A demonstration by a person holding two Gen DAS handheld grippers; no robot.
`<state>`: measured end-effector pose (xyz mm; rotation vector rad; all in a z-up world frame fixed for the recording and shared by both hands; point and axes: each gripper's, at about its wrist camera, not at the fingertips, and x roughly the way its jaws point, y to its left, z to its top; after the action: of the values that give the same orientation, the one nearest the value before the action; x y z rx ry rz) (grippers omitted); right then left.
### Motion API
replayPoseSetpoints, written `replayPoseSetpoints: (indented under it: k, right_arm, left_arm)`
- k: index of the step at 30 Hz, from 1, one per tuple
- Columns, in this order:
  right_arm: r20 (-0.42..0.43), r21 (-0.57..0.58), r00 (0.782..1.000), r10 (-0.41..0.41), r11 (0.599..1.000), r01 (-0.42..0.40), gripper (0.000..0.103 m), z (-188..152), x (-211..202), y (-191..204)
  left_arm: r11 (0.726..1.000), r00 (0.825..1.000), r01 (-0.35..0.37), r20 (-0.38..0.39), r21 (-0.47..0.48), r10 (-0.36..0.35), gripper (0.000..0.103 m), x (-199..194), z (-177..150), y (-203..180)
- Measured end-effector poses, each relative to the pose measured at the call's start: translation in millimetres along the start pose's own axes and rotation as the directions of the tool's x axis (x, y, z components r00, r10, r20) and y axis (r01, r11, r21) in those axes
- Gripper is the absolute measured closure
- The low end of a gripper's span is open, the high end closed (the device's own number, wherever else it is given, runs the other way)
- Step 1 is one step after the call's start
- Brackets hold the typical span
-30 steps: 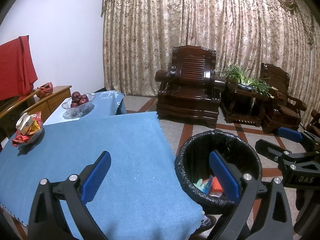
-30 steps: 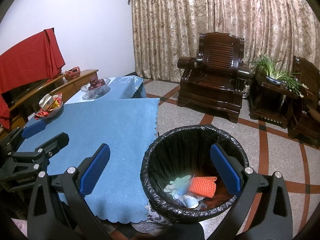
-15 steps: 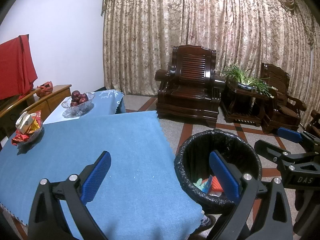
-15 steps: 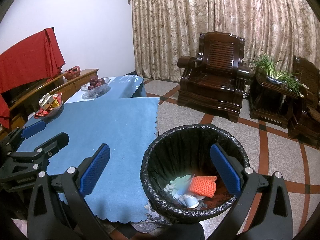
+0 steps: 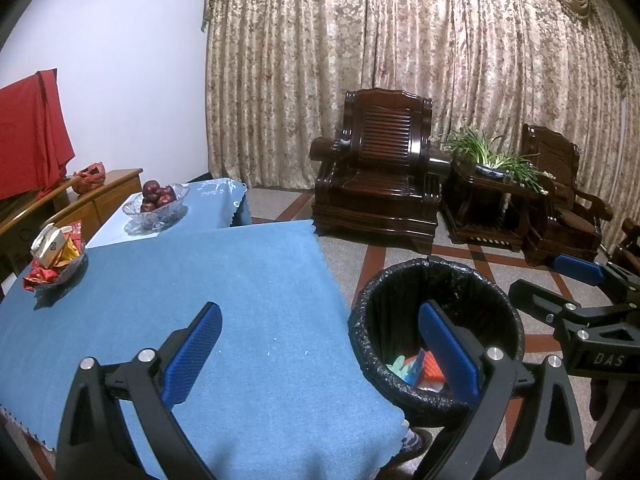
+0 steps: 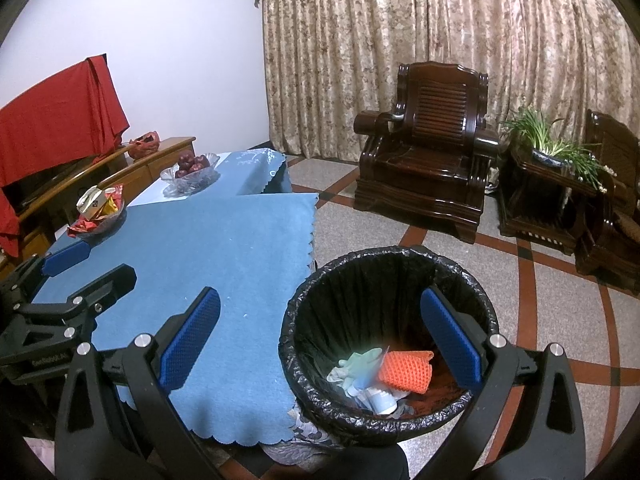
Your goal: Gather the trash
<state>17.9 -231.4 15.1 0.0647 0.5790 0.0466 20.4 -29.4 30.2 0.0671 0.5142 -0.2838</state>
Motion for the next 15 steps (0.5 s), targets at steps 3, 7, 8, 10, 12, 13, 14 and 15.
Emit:
replayPoseSetpoints:
  k: [3,7,8,10,12,13,14,15]
  right_arm:
    - [-0.001,-0.002,1.0,0.0,1.0,0.0,0.005,0.0,0.3,0.1]
    - [-0.001,-0.002,1.0,-0.001,1.0,0.001,0.005,-0.1,0.1,-0.9]
    - [-0.003,0.0,1.0,0.0,1.0,0.0,0.005,-0.1,0.1,-0.8]
    - [-0.004,0.0,1.0,0.001,1.0,-0.001,0.005,-1.4,1.8,-1.0]
    - [-0.004,-0.001,1.0,0.0,1.0,0.0,0.005,-1.3,1.8,-1.1]
    - [-0.005,-0.001,1.0,-0.001,1.0,0.001,0.005,-1.2,1.7,-0.5]
    - [-0.004,0.0,1.0,0.001,1.0,-0.001,0.005,-1.2,1.8,-0.9]
    - [-0.005,-0.001,1.0,0.001,1.0,-0.001,0.005,-1.2,1.9,-1.0]
  left_arm:
    - [1.0,1.0,0.0,-0.002,-0.001,0.0,0.006,0.8,-0.5,-0.6]
    - [1.0,1.0,-0.001,-0.001,0.0,0.001,0.006,0.6,0.1,-1.0]
    - [1.0,1.0,-0.001,-0.001,0.0,0.001,0.006,0.6,0.1,-0.9]
    - [1.0,1.0,-0.002,0.0,0.0,0.002,0.006,1.6,-1.0,-0.1]
    - [1.0,1.0,-0.003,-0.004,-0.002,0.003,0.006,2.1,-2.1,0.2]
    - [1.0,1.0,0.0,-0.006,-0.005,0.0,0.006,2.1,-3.4,0.6]
    - [1.0,1.0,0.0,-0.007,-0.005,0.0,0.006,2.8,-5.2,0.5]
    - [1.0,1.0,-0.003,-0.007,-0.004,0.003,0.006,2.9,-5.6,0.8]
